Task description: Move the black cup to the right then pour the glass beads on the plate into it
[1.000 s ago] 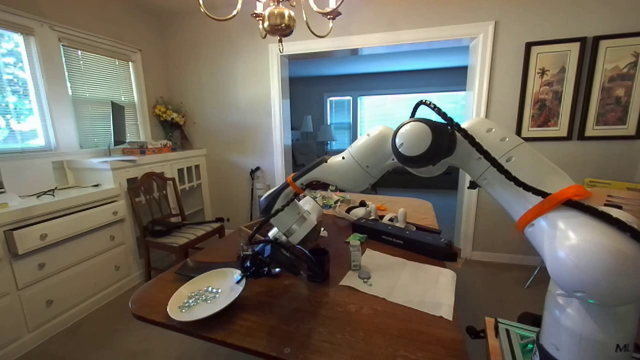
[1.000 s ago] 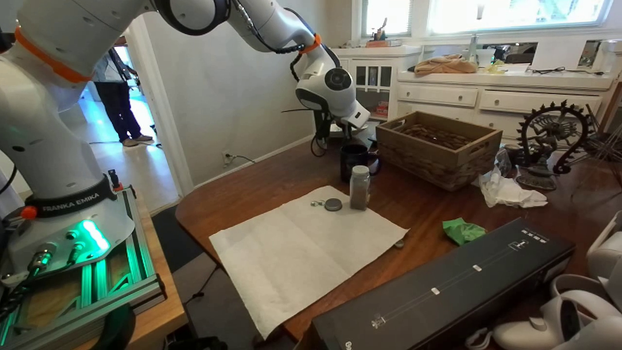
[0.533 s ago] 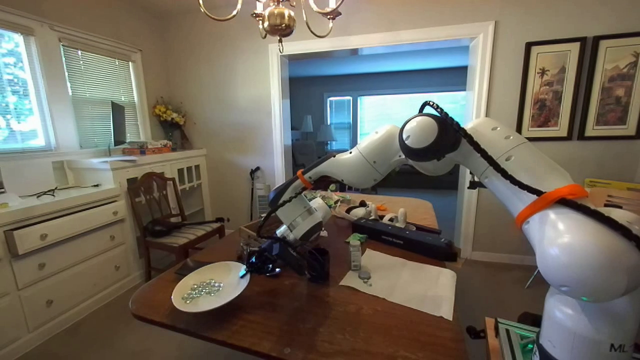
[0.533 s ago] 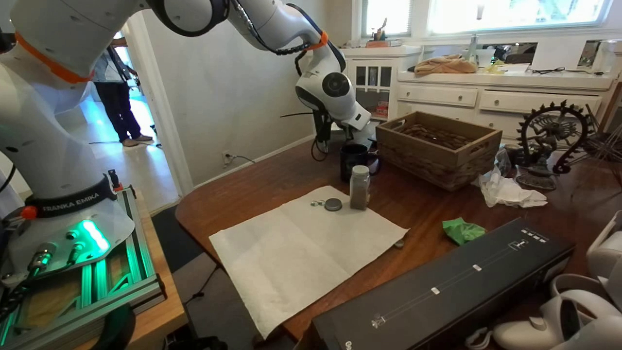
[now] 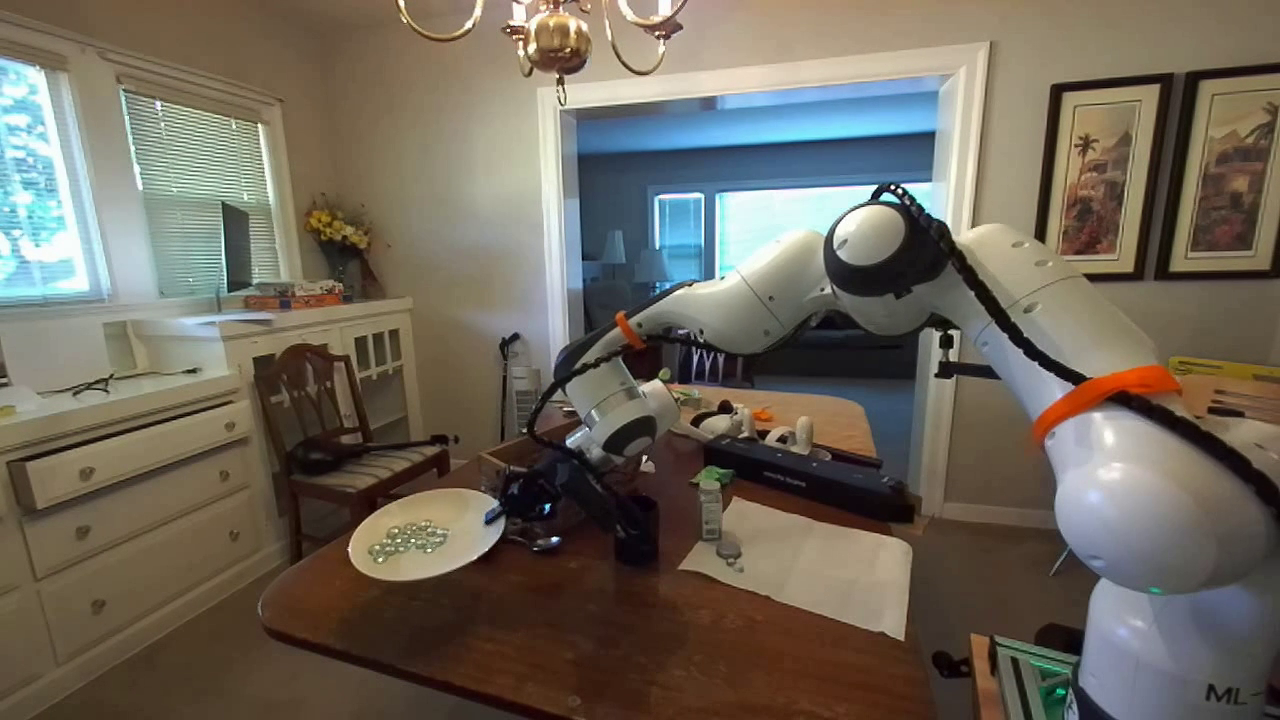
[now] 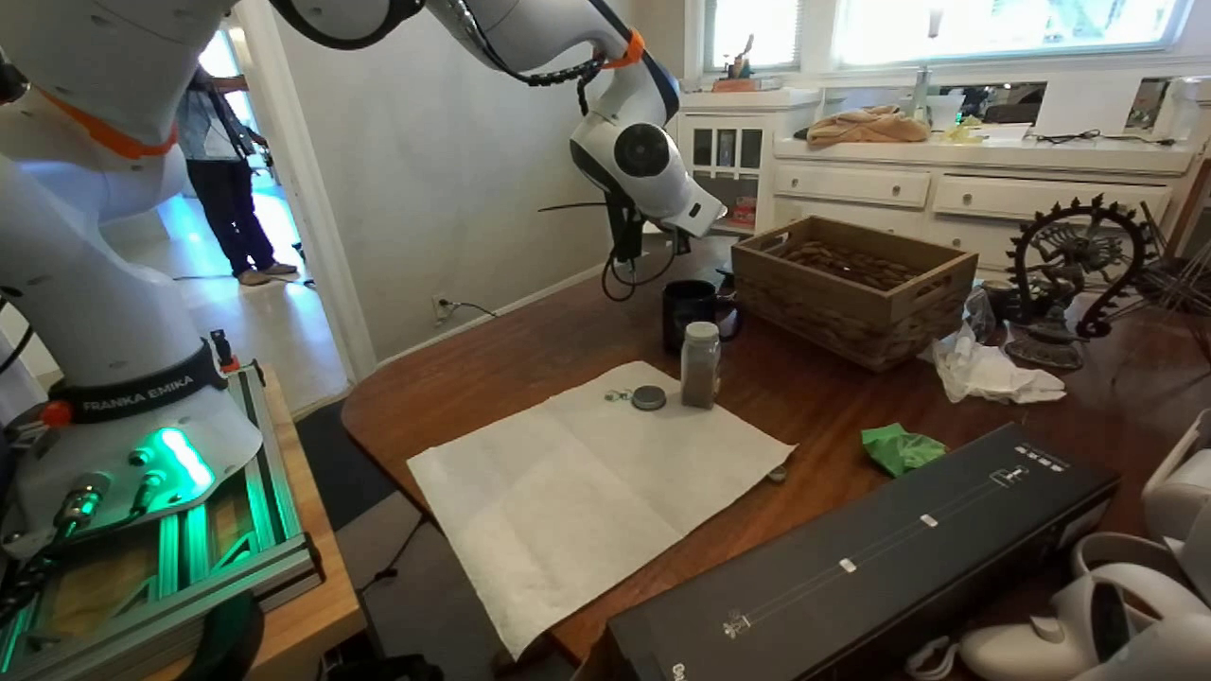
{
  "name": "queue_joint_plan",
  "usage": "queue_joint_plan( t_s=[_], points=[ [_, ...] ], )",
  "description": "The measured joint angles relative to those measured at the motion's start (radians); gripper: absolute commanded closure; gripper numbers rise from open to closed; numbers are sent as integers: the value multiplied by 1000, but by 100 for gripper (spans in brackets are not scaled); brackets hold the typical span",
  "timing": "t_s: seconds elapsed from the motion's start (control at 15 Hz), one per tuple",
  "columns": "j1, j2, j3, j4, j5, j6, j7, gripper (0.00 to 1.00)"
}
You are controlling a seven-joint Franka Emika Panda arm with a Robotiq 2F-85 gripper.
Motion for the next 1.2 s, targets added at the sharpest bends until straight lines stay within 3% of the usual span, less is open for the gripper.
queue_joint_plan(
  t_s=[0.4,0.47,1.2],
  points=[
    [-12,-162,-10,-100,-3,20,163,98],
    [-20,-191,-14,-120,-8,13,188,92],
    [-41,-182,-10,-145,18,18,143,98]
  ],
)
